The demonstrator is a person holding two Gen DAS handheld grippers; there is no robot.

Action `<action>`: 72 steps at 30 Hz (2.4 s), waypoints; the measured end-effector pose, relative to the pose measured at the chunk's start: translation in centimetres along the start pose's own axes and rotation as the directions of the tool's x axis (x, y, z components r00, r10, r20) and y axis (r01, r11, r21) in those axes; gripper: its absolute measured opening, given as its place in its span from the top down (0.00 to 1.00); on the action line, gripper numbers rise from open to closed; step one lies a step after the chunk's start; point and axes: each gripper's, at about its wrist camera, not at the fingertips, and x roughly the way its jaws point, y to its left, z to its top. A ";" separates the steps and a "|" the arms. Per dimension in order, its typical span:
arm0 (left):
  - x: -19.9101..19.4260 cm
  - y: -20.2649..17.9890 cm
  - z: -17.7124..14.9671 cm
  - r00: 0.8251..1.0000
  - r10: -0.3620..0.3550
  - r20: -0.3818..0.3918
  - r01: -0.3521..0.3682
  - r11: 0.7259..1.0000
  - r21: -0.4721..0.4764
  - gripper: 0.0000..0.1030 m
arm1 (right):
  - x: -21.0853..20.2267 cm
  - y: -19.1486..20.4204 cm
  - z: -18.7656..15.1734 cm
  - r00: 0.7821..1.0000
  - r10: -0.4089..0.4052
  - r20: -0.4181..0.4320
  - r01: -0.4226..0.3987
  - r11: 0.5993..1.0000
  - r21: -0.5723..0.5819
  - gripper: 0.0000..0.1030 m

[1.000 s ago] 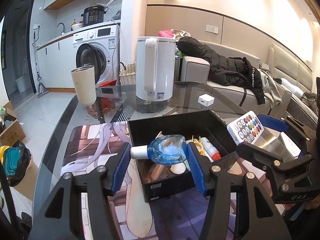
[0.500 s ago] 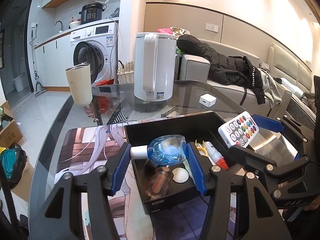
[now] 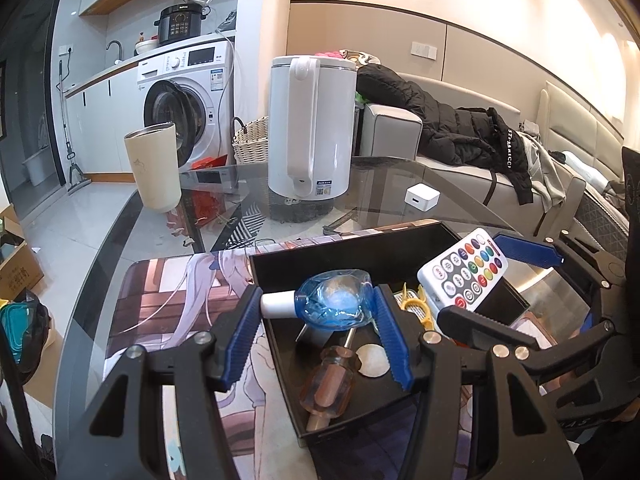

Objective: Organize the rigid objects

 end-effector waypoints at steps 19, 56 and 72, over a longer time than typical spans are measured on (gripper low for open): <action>0.7 0.2 0.0 0.999 0.005 -0.037 -0.006 1.000 -0.012 0.33 | -0.1 -0.3 -0.2 1.000 -0.024 -0.008 0.024 1.000 0.000 0.08; -3.6 -0.6 -3.6 0.973 0.215 0.087 -0.210 0.976 -0.059 0.00 | -2.7 -0.6 -3.1 0.999 0.000 0.053 -0.002 0.999 0.043 0.01; -3.6 -0.3 -4.0 0.972 0.214 0.099 -0.204 0.974 -0.098 0.00 | -2.9 -1.0 -3.4 0.999 -0.005 0.051 0.002 0.998 0.062 0.01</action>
